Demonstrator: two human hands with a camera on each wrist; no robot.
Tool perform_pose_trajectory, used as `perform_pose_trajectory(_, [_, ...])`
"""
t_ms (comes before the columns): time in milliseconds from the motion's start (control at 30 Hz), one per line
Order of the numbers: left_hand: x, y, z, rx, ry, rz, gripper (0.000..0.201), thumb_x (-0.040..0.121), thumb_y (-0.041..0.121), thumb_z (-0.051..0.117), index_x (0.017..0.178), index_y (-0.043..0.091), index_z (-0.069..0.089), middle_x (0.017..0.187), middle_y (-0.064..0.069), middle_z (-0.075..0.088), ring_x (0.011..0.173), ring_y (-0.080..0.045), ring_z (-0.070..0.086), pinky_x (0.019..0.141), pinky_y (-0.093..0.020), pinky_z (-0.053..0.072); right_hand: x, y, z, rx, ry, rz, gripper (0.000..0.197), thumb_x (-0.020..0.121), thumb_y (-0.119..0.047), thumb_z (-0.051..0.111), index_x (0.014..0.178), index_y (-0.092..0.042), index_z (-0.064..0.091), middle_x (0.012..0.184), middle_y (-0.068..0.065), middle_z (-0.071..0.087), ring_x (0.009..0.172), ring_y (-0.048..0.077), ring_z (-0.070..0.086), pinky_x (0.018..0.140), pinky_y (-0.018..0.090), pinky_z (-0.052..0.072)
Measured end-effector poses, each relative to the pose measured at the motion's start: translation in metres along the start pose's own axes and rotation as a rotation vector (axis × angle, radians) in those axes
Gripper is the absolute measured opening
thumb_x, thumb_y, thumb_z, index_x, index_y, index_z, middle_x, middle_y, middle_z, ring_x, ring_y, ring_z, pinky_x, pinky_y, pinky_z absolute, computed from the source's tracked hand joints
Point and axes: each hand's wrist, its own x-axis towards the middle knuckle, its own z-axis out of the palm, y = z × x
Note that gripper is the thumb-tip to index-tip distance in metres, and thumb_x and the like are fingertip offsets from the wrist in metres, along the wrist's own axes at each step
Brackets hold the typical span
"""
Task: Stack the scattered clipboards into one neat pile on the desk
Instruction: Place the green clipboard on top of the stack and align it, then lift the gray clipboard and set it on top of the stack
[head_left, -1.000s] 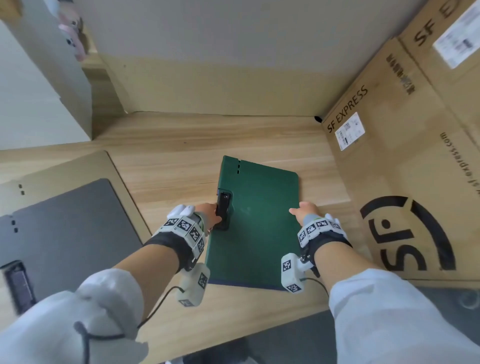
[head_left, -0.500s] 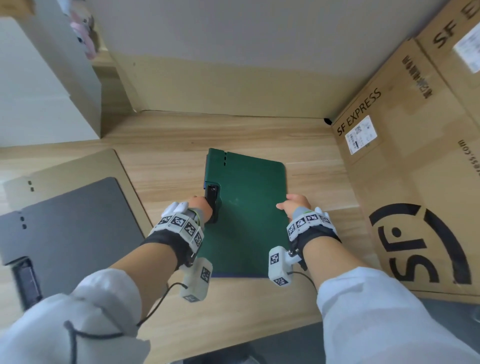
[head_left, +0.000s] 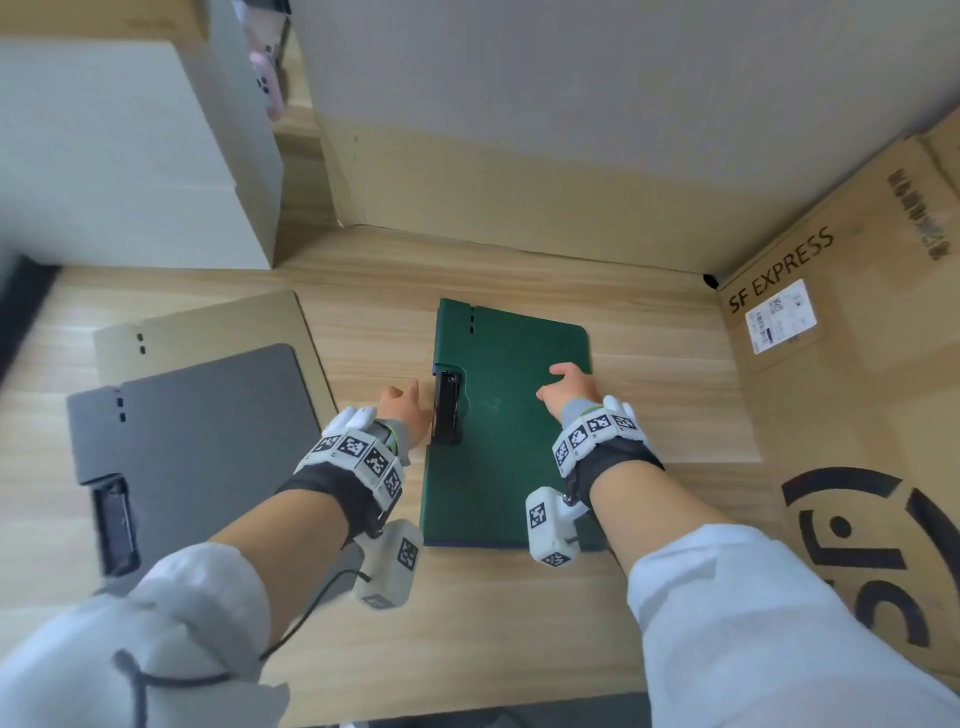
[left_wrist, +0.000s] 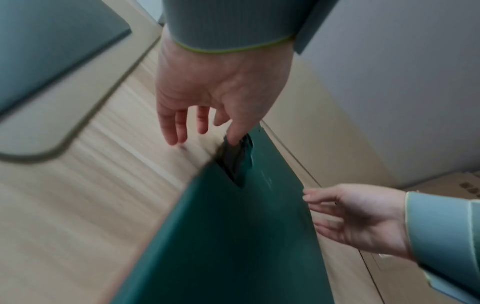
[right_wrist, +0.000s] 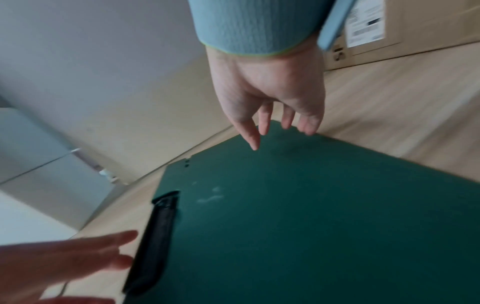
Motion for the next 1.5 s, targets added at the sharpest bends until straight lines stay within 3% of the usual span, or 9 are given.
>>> perform_pose_trajectory(200, [0.004, -0.074, -0.057, 0.035, 0.243, -0.187, 0.058, 0.09, 0.019, 0.042, 0.146, 0.03, 0.031, 0.145, -0.013, 0.03, 0.132, -0.039, 0.031, 0.113, -0.047, 0.028, -0.033, -0.072, 0.058, -0.012, -0.22, -0.253, 0.036, 0.089, -0.007, 0.048, 0.123, -0.017, 0.06, 0.133, 0.002, 0.058, 0.119, 0.026, 0.056, 0.098, 0.03, 0.046])
perform_pose_trajectory(333, [0.01, -0.154, -0.079, 0.033, 0.273, -0.384, 0.064, 0.084, 0.042, 0.043, 0.146, 0.035, 0.027, 0.147, -0.014, 0.03, 0.135, -0.041, 0.035, 0.112, -0.053, 0.033, -0.055, -0.099, 0.103, -0.017, -0.33, -0.309, 0.034, 0.09, -0.007, 0.044, 0.115, -0.018, 0.064, 0.124, 0.002, 0.063, 0.114, 0.026, 0.059, 0.097, 0.031, 0.047])
perform_pose_trajectory(433, [-0.007, -0.186, -0.085, 0.027, 0.302, -0.556, 0.072, 0.088, 0.059, 0.036, 0.148, 0.021, 0.023, 0.15, -0.019, 0.034, 0.14, -0.039, 0.032, 0.115, -0.053, 0.026, -0.066, -0.107, 0.129, 0.042, -0.38, -0.309, 0.031, 0.089, -0.007, 0.044, 0.078, -0.029, 0.062, 0.102, 0.003, 0.063, 0.094, 0.023, 0.06, 0.092, 0.034, 0.05])
perform_pose_trajectory(567, [-0.039, -0.211, -0.085, -0.045, 0.351, -0.623, 0.072, 0.093, 0.036, 0.038, 0.151, 0.038, -0.004, 0.157, -0.012, 0.014, 0.143, -0.035, 0.027, 0.117, -0.048, 0.027, -0.082, -0.115, 0.159, 0.123, -0.494, -0.251, 0.036, 0.089, -0.003, 0.041, 0.065, -0.026, 0.052, 0.083, 0.005, 0.061, 0.064, 0.017, 0.055, 0.069, 0.028, 0.05])
perform_pose_trajectory(733, [-0.041, -0.23, -0.083, -0.359, 0.407, -0.626, 0.081, 0.091, 0.018, 0.05, 0.153, 0.027, -0.001, 0.148, -0.026, 0.034, 0.138, -0.039, 0.034, 0.118, -0.049, 0.022, -0.088, -0.112, 0.18, 0.071, -0.585, -0.22, 0.028, 0.086, -0.002, 0.045, 0.068, -0.023, 0.05, 0.066, 0.001, 0.054, 0.05, 0.013, 0.045, 0.052, 0.021, 0.036])
perform_pose_trajectory(867, [-0.041, -0.237, -0.091, -0.514, 0.508, -0.61, 0.063, 0.088, 0.012, 0.051, 0.144, 0.009, 0.022, 0.131, -0.032, 0.051, 0.121, -0.045, 0.051, 0.105, -0.051, 0.039, -0.092, -0.113, 0.189, 0.034, -0.566, -0.218, 0.014, 0.088, -0.009, 0.046, 0.094, -0.018, 0.056, 0.073, -0.002, 0.056, 0.057, 0.013, 0.05, 0.06, 0.022, 0.039])
perform_pose_trajectory(1000, [-0.037, -0.227, -0.109, -0.629, 0.477, -0.546, 0.053, 0.088, 0.015, 0.049, 0.135, 0.001, 0.028, 0.123, -0.03, 0.055, 0.111, -0.044, 0.056, 0.083, -0.043, 0.043, -0.097, -0.119, 0.176, -0.087, -0.506, -0.274, 0.04, 0.092, -0.018, 0.047, 0.132, -0.013, 0.052, 0.109, 0.006, 0.058, 0.101, 0.022, 0.055, 0.086, 0.029, 0.04])
perform_pose_trajectory(1167, [-0.018, -0.215, -0.128, -0.714, 0.468, -0.505, 0.056, 0.089, 0.012, 0.049, 0.138, -0.004, 0.027, 0.131, -0.029, 0.051, 0.122, -0.041, 0.051, 0.102, -0.044, 0.039, -0.093, -0.129, 0.168, -0.181, -0.482, -0.288, 0.051, 0.095, -0.022, 0.042, 0.144, -0.012, 0.036, 0.148, 0.004, 0.044, 0.134, 0.027, 0.044, 0.106, 0.03, 0.034])
perform_pose_trajectory(1500, [0.008, -0.214, -0.134, -0.408, 0.432, -0.623, 0.051, 0.082, 0.015, 0.052, 0.131, 0.001, 0.044, 0.136, -0.024, 0.037, 0.122, -0.044, 0.046, 0.107, -0.047, 0.04, -0.083, -0.141, 0.171, -0.066, -0.42, -0.266, 0.045, 0.092, -0.014, 0.044, 0.137, -0.011, 0.049, 0.143, 0.004, 0.051, 0.131, 0.027, 0.049, 0.104, 0.027, 0.037])
